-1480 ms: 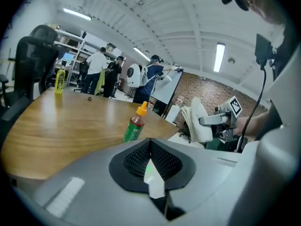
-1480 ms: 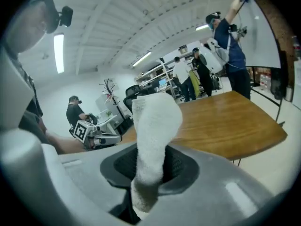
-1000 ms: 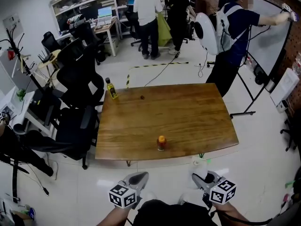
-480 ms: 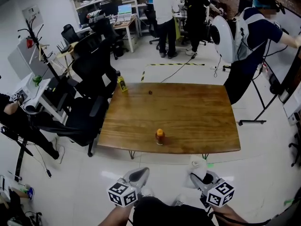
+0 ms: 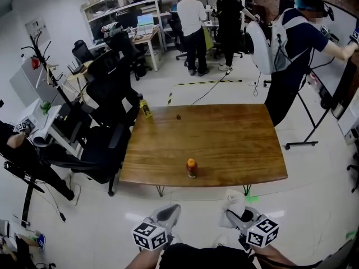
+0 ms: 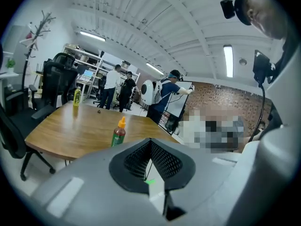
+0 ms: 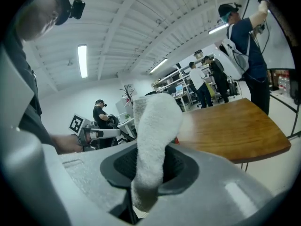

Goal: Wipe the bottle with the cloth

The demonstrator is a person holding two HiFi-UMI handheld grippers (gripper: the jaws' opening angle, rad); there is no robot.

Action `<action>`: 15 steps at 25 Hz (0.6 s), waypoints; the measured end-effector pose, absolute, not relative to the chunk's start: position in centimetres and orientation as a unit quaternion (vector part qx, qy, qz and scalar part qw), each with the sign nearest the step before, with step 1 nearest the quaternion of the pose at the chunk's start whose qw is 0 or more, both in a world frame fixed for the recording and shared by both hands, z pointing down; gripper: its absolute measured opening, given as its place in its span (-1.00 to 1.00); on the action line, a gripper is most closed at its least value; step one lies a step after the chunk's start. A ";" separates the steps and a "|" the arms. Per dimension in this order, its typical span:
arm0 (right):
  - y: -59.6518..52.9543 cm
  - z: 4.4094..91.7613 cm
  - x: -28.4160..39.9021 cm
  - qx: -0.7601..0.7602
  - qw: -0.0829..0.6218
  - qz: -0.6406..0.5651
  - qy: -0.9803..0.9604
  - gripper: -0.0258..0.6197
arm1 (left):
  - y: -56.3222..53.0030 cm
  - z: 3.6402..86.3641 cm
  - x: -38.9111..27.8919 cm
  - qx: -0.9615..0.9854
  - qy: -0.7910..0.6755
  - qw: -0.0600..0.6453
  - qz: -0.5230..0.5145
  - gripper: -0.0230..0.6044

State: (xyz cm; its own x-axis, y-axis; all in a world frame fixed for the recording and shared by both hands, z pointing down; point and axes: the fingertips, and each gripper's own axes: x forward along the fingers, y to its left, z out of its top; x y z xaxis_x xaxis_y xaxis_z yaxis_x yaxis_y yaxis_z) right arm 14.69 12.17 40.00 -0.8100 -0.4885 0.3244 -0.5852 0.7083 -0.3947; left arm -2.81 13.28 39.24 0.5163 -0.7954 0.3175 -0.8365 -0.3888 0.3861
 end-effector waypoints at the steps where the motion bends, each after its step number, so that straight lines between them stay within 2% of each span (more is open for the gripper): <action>1: 12.3 40.0 14.5 0.299 0.096 0.246 -0.917 -0.68 | 13.1 39.0 -3.4 0.835 -0.486 0.257 0.035 -0.87; 15: 12.7 40.2 11.3 0.355 0.105 0.238 -0.898 -0.69 | 11.6 38.7 -7.1 0.866 -0.435 0.243 0.043 -0.88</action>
